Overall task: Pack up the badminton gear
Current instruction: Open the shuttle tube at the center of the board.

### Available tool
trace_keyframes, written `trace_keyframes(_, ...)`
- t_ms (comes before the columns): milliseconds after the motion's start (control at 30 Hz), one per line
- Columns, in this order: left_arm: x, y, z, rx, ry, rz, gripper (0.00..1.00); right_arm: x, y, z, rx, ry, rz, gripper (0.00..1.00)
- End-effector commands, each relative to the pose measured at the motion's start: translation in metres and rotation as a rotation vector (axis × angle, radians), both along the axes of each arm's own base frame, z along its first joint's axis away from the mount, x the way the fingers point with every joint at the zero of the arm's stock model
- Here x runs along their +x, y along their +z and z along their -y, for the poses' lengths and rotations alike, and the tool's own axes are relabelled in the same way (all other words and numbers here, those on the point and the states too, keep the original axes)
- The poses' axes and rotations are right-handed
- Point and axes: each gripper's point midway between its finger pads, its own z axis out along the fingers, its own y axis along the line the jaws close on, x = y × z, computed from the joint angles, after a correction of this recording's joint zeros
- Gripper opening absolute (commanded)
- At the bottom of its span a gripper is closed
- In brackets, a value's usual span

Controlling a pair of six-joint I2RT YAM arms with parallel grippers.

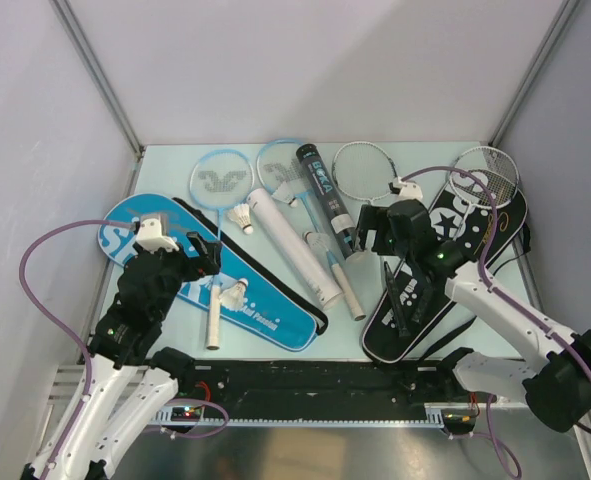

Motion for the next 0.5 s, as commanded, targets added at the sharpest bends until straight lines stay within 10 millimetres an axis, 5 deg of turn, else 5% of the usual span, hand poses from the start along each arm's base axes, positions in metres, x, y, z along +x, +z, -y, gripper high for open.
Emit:
trace_keyframes(0,0.003,0.01,-0.002,0.008,0.01,0.042,1.0,0.016,0.03,-0.006,0.026,0.018,0.086,0.99)
trace_keyframes(233,0.003,0.011,-0.002,0.01,0.009,0.045,1.0,0.049,0.019,-0.004,-0.114,0.027,0.159,0.99)
trace_keyframes(367,0.002,0.012,-0.002,0.01,0.002,0.048,1.0,0.083,-0.012,0.005,-0.137,-0.016,0.021,0.99)
trace_keyframes(467,0.001,0.013,-0.001,0.003,-0.002,0.053,1.0,0.104,-0.03,-0.006,-0.079,0.05,-0.086,0.94)
